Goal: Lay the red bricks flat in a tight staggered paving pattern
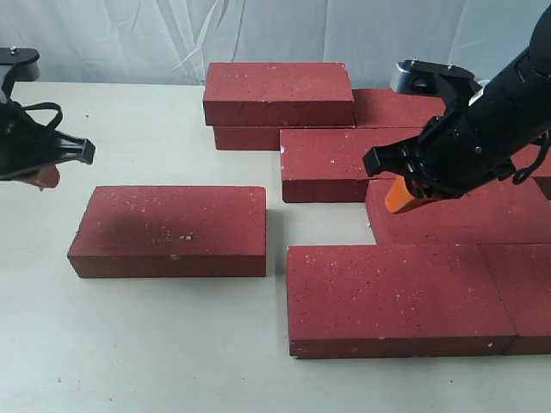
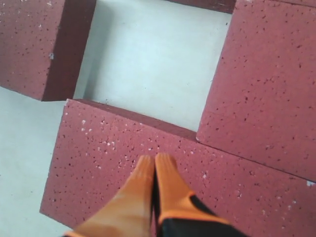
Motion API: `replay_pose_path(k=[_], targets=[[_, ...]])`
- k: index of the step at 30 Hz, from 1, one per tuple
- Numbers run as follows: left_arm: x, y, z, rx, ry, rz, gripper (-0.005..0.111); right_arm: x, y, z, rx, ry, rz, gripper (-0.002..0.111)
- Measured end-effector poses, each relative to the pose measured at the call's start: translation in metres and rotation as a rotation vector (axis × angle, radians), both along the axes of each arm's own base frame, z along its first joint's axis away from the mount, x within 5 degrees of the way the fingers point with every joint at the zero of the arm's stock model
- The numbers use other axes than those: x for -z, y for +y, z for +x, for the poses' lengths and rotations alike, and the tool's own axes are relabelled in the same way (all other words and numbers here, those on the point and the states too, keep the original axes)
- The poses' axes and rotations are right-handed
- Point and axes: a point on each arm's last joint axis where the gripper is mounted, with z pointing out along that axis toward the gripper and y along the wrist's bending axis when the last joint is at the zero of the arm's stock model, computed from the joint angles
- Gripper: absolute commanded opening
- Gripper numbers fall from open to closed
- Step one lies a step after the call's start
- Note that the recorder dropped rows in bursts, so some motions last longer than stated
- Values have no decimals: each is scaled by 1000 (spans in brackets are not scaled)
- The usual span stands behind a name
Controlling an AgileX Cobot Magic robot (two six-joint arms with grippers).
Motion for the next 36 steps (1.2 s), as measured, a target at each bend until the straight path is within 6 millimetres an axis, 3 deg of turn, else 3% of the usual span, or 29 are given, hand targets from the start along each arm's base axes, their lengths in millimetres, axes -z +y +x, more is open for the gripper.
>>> replay_pose_path(k=[11, 22, 25, 32, 36], targets=[[11, -18, -11, 158, 27, -157, 0, 0, 0, 1, 5, -12, 1, 0], [11, -11, -5, 167, -36, -70, 0, -1, 3, 1, 15, -12, 25, 0], [12, -4, -5, 114, -27, -11, 0, -1, 11, -1, -9, -26, 26, 0], [12, 8, -3, 29, -35, 102, 0, -5, 54, -12, -135, -149, 24, 0], [11, 9, -1, 25, -63, 108, 0, -12, 71, -6, -209, -181, 1, 0]])
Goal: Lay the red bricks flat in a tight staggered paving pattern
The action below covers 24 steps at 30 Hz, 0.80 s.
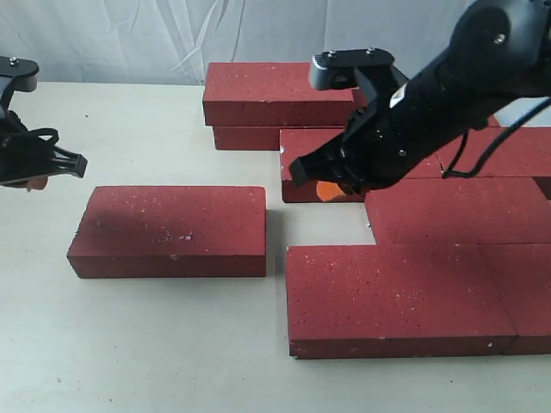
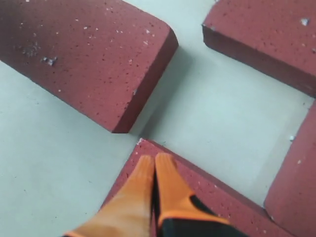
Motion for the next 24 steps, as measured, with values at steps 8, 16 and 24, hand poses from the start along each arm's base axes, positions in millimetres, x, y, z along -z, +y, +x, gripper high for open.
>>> replay_pose_path(k=[8, 16, 24], targets=[[-1, 0, 2, 2, -23, -1, 0, 17, 25, 34, -20, 47, -32, 0], [-5, -2, 9, 5, -112, -28, 0, 44, 36, 38, -10, 130, -29, 0], [22, -1, 19, 8, -4, 7, 0, 64, 51, 36, -30, 152, -41, 0]])
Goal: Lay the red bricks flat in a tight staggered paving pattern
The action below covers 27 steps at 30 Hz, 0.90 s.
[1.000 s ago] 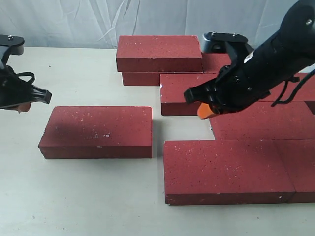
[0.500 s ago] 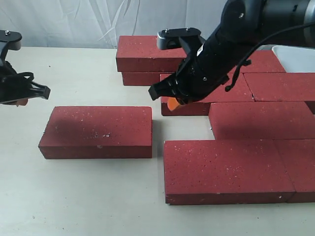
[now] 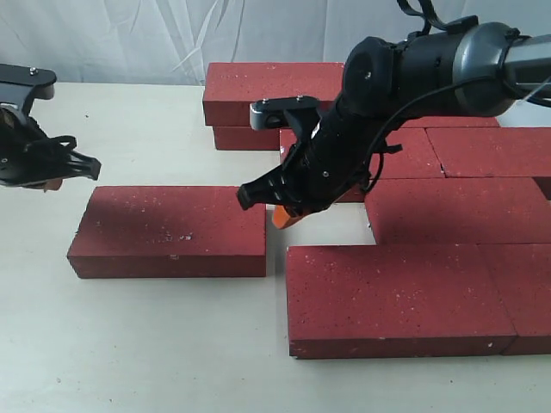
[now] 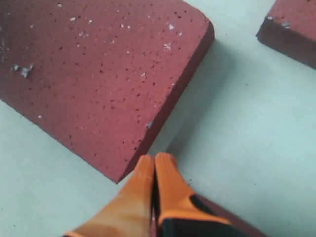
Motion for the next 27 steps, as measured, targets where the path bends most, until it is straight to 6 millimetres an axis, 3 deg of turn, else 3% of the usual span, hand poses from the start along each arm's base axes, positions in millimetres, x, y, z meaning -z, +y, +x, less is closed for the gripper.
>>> replay_pose_path(k=[7, 17, 27], targets=[[10, 20, 5, -84, 45, -15, 0, -1, 1, 2, 12, -14, 13, 0], [32, 15, 10, -143, 107, -101, 0, -1, 1, 2, 10, -21, 9, 0], [35, 11, 11, -155, 120, -156, 0, 1, -3, 4, -33, -68, -46, 0]])
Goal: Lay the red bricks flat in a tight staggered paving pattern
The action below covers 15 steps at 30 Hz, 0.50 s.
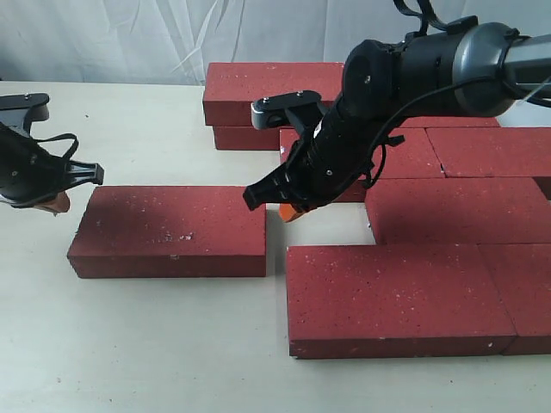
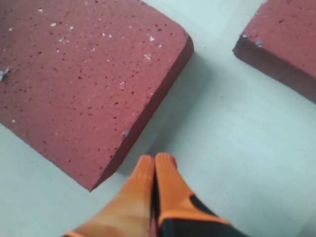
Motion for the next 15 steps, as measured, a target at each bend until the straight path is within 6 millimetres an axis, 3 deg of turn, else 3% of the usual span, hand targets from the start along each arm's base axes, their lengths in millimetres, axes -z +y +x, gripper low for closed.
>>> replay_pose_path(k=[15], targets=[[-1, -3, 1, 18, -9, -28, 0, -1, 1, 4, 11, -49, 14, 0]])
